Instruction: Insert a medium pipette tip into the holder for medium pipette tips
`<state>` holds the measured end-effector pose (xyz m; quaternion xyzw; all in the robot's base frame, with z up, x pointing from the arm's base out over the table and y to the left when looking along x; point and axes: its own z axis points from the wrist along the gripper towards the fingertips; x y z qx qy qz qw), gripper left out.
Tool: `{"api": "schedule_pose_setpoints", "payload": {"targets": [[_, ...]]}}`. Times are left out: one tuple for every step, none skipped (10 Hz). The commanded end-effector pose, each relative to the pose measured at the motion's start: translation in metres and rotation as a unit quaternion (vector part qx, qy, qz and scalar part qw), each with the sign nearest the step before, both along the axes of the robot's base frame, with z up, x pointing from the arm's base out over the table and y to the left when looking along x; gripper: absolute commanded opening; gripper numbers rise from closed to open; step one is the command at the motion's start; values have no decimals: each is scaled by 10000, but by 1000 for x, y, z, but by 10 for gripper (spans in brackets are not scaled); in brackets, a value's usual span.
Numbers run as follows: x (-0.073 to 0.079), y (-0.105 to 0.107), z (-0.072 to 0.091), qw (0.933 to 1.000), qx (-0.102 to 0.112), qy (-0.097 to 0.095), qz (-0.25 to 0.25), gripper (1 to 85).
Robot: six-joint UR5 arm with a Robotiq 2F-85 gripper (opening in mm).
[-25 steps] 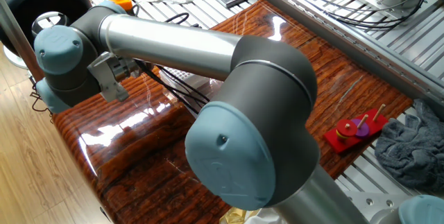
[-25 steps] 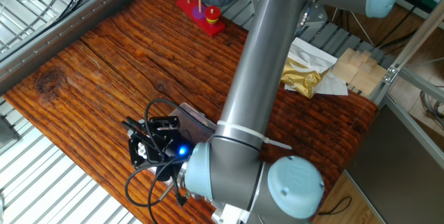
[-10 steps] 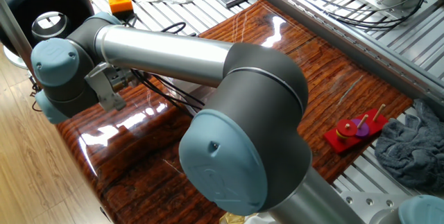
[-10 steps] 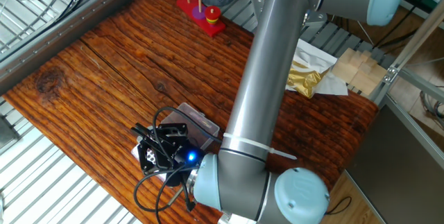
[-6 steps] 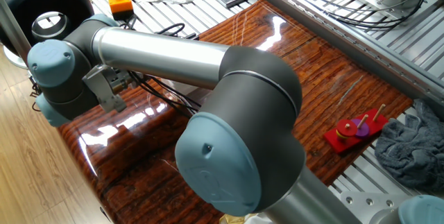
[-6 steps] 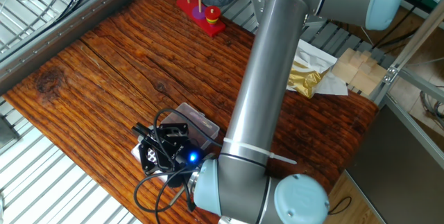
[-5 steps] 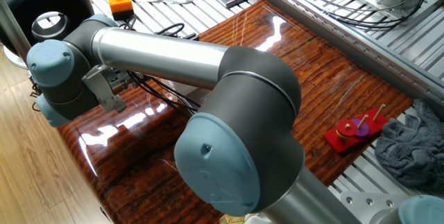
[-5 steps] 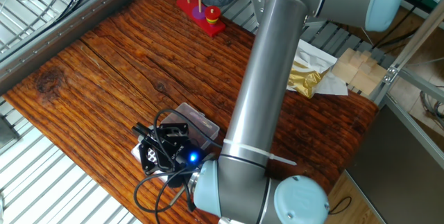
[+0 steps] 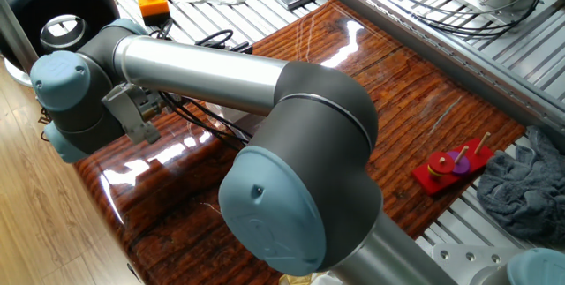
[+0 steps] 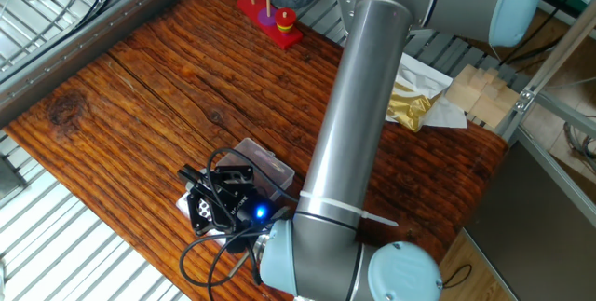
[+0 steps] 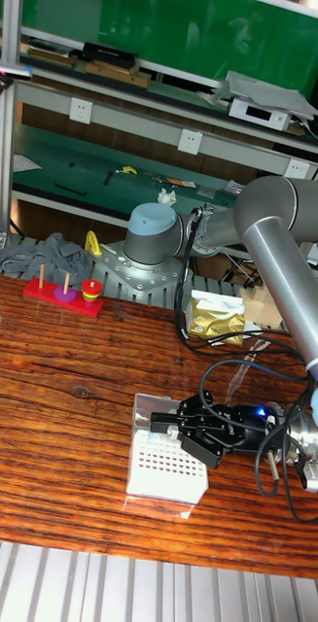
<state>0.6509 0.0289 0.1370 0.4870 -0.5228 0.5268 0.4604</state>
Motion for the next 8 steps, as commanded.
{"api": "schedule_pose_setpoints", "payload": {"targets": [[-3,1,-4,10000,73,24,-63,10],[-4,1,-6,9999,88,32,-70,10],[-5,2,-10,9999,103,17,-79,10],[-6,3,-11,9999,104,10,-79,10],[-7,4,-13,9999,142,25,-71,10],[-7,4,-14,9998,172,25,-70,10],[-7,4,-13,9998,171,48,-70,10],[-7,5,-12,9998,171,56,-62,10]]}}
